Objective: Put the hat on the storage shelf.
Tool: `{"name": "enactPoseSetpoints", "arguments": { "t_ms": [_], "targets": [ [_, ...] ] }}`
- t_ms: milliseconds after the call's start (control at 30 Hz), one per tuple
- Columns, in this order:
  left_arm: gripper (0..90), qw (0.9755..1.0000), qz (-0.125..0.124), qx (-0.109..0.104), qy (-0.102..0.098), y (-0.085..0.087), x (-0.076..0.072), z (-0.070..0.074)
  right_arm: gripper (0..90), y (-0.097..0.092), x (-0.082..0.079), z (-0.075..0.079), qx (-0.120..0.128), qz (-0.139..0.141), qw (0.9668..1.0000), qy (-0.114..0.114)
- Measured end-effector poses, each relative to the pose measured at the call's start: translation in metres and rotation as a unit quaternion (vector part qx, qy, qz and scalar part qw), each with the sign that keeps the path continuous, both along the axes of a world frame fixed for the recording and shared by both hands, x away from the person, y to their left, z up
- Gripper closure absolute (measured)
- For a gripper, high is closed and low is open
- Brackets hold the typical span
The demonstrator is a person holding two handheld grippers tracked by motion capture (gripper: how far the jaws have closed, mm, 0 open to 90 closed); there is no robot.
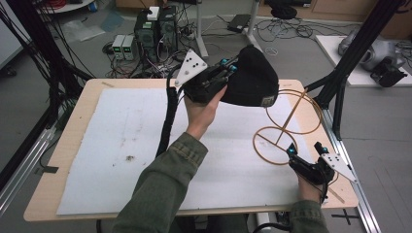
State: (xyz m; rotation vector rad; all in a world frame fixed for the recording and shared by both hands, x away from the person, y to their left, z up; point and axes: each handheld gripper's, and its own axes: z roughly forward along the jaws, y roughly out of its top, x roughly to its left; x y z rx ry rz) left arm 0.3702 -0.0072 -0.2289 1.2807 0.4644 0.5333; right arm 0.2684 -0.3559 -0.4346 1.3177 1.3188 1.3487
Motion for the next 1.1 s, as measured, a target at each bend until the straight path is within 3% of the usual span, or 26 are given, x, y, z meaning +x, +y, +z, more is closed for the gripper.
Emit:
{"name": "enactPoseSetpoints", "arguments": {
  "t_ms": [467, 667, 933, 1100],
  "targets": [
    [87.8, 0.9985, -0.036, -0.042, 0.000, -0.063, 0.008, -0.004, 4.1, -0.005, -0.002, -0.001, 0.005, -0.003, 1.0000, -0.004],
    [87.8, 0.9974, -0.052, -0.049, 0.001, -0.086, 0.009, -0.009, 4.1, -0.007, -0.002, -0.001, 0.000, -0.002, 1.0000, -0.003],
    [87.8, 0.9964, -0.067, -0.052, 0.009, -0.103, 0.014, -0.017, 4.1, -0.008, -0.002, -0.002, 0.000, -0.001, 1.0000, -0.002],
    [87.8, 0.9958, -0.078, -0.044, 0.015, -0.114, 0.016, -0.023, 4.1, -0.006, -0.001, -0.002, 0.000, 0.002, 1.0000, -0.002]
  ]
}}
